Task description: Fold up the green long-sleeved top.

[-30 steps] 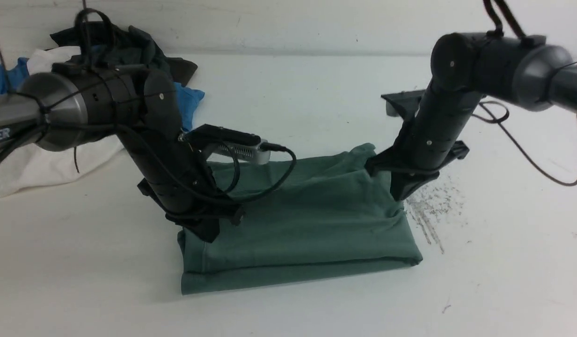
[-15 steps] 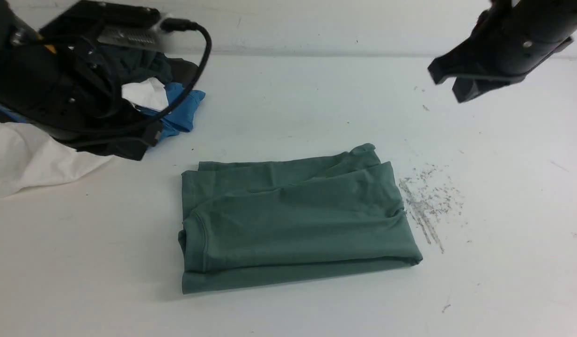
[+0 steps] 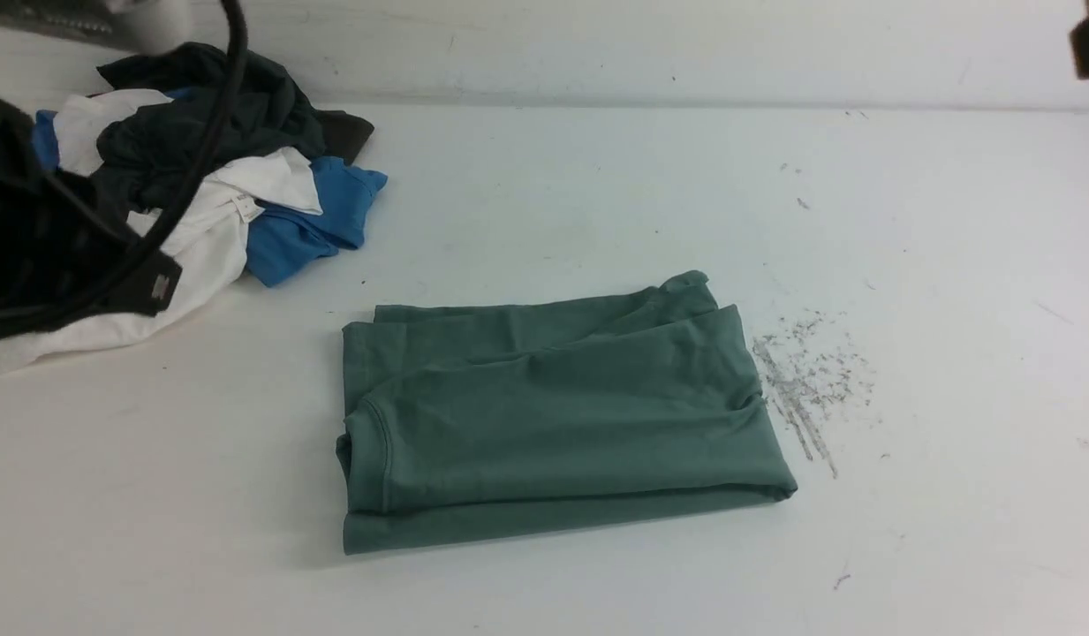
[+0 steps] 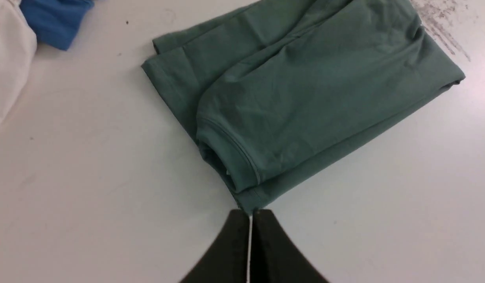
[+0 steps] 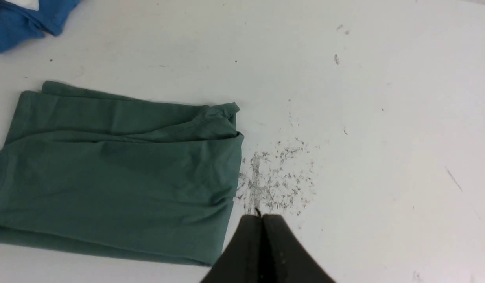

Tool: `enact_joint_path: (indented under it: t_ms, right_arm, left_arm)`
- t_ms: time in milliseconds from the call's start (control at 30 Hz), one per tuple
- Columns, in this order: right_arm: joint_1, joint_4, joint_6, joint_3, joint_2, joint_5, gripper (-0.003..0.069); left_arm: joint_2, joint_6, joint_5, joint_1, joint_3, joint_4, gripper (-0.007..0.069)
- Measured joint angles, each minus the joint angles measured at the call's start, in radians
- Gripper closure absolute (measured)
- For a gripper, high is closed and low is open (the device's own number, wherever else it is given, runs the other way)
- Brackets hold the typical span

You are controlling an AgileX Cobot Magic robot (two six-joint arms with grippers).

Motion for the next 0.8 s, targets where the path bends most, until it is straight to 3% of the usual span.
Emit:
enact_joint_path:
  t_ms: [200,433,467,600,800]
  right_arm:
    - [0.000,0.000,0.008,0.182,-0.230,-0.119,0.0673]
    - [0.000,0.003,0.040,0.507,-0.605,-0.503,0.0673]
    - [0.000,0.001,0.058,0.613,-0.723,-0.651,0.0673]
    - [0.000,0.000,0.068,0.845,-0.918,-0.924,0.0673]
    - [0.000,-0.001,0.071,1.047,-1.102,-1.196,0.0673]
  left_arm:
    - [-0.157,-0.022,-0.060,0.000,0.134,0.000,0.0629]
    - [-0.454,-0.087,-0.214,0.000,0.328,0.001,0.0629]
    - [-0.528,-0.095,-0.266,0.000,0.378,0.001,0.0629]
    - [-0.687,-0.102,-0.360,0.000,0.502,0.001,0.0628]
    - [-0.812,-0.159,-0.402,0.000,0.628,-0.003,0.0628]
